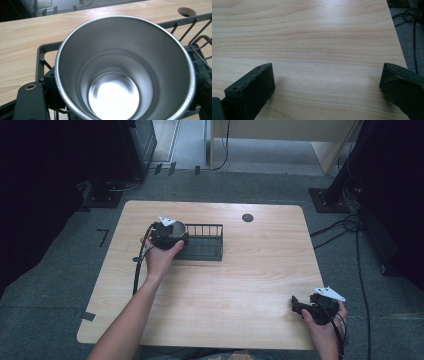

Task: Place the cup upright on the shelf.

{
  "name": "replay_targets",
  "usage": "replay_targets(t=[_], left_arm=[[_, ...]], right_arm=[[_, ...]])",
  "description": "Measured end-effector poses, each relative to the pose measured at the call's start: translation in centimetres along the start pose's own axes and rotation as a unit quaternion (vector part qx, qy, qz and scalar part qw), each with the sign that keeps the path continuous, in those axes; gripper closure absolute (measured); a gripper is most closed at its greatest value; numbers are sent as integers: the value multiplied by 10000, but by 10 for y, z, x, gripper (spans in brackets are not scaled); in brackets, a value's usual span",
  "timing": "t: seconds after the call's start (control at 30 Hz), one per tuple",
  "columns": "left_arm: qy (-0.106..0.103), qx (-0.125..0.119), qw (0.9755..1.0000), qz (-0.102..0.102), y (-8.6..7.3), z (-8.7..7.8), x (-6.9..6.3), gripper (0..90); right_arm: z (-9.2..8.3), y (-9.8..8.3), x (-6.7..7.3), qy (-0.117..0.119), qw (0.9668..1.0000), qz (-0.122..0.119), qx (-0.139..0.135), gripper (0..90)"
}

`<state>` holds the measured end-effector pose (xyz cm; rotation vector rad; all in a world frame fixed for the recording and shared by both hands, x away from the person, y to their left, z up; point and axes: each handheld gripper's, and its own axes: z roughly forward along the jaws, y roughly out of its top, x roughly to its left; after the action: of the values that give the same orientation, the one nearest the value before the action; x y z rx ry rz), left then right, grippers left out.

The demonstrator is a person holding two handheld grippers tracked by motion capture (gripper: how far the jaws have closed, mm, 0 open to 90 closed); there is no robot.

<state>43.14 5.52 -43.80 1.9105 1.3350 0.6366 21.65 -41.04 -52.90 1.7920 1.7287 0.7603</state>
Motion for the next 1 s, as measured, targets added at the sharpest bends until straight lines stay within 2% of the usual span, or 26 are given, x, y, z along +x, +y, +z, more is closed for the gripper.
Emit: replay_targets(t=[0.07, 0.13, 0.2, 0.27, 0.3, 0.4, 0.47, 0.5, 0.53, 0.7, 0.87, 1.0], left_arm=[[-4, 17, 10000, -2, 0, -1, 0, 185], [82, 29, 10000, -13, 1, -1, 1, 108], [60, 37, 10000, -69, 2, -3, 4, 29], [23, 16, 9999, -106, 2, -5, 5, 0], [-41, -19, 9999, -103, 2, -7, 7, 0], [-2, -127, 9999, -77, 4, -15, 9, 0], [-36, -223, 9997, -130, 6, -20, 10, 0], [-73, -349, 9993, -150, 7, -27, 11, 0], [-73, -349, 9993, -150, 7, -27, 11, 0], [-150, -624, 9977, -224, 13, -48, 15, 0], [-189, -709, 9970, -259, 12, -62, 17, 0], [-169, -785, 9963, -293, 4, -79, 21, 0]], right_arm=[[0, 0, 0, 0, 10000, 0, 0, 0], [0, 0, 0, -1, 10000, 1, 0, 0], [0, 0, 0, 0, 10000, 0, 1, 0], [0, 0, 0, 0, 10000, 0, 0, 0], [0, 0, 0, 0, 10000, 0, 0, 0], [0, 0, 0, 0, 10000, 0, 0, 0], [0, 0, 0, 1, 10000, 0, 0, 0], [0, 0, 0, 0, 10000, 1, -1, 0], [0, 0, 0, -1, 10000, 0, 0, 0], [0, 0, 0, 0, 10000, 0, 0, 0], [0, 0, 0, 0, 10000, 0, 1, 0], [0, 0, 0, 0, 10000, -2, 0, 0]])
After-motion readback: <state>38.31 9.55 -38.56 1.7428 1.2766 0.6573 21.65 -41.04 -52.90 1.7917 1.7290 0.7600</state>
